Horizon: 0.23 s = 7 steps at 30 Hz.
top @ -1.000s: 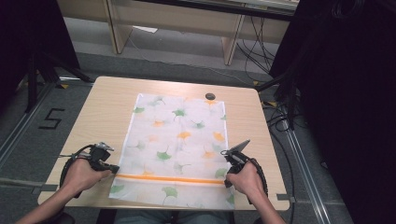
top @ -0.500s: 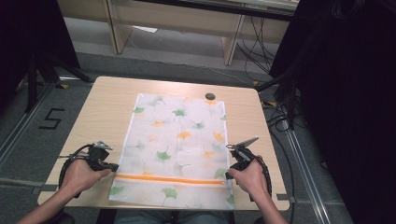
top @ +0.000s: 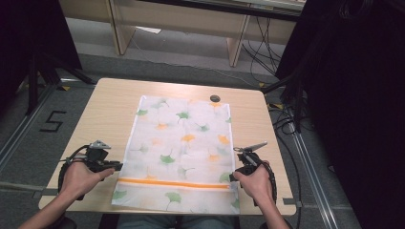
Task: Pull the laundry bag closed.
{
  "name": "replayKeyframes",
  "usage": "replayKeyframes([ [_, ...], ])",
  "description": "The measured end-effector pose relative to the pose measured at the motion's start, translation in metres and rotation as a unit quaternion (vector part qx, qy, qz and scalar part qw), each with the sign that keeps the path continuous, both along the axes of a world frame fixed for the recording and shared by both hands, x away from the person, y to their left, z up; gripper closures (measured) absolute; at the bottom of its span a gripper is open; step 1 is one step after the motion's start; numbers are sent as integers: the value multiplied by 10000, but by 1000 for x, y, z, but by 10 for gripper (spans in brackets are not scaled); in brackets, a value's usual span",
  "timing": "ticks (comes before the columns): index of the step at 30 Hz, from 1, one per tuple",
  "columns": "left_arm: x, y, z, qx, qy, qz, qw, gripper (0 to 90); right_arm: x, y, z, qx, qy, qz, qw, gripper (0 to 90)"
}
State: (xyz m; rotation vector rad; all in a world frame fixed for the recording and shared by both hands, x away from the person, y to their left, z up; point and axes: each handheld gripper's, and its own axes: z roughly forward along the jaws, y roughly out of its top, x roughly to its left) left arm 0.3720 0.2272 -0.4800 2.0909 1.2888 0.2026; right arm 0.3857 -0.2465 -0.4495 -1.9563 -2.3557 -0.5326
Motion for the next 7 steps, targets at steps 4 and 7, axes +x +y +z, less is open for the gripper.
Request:
replayKeyframes([
  [4,1,1,0,-30,-4,82,10000,773,2,-3,0,-4,-186,60,9998,759],
  [7,1,2,0,-38,21,55,10000,771,1,-4,1,25,-167,14,9999,758],
])
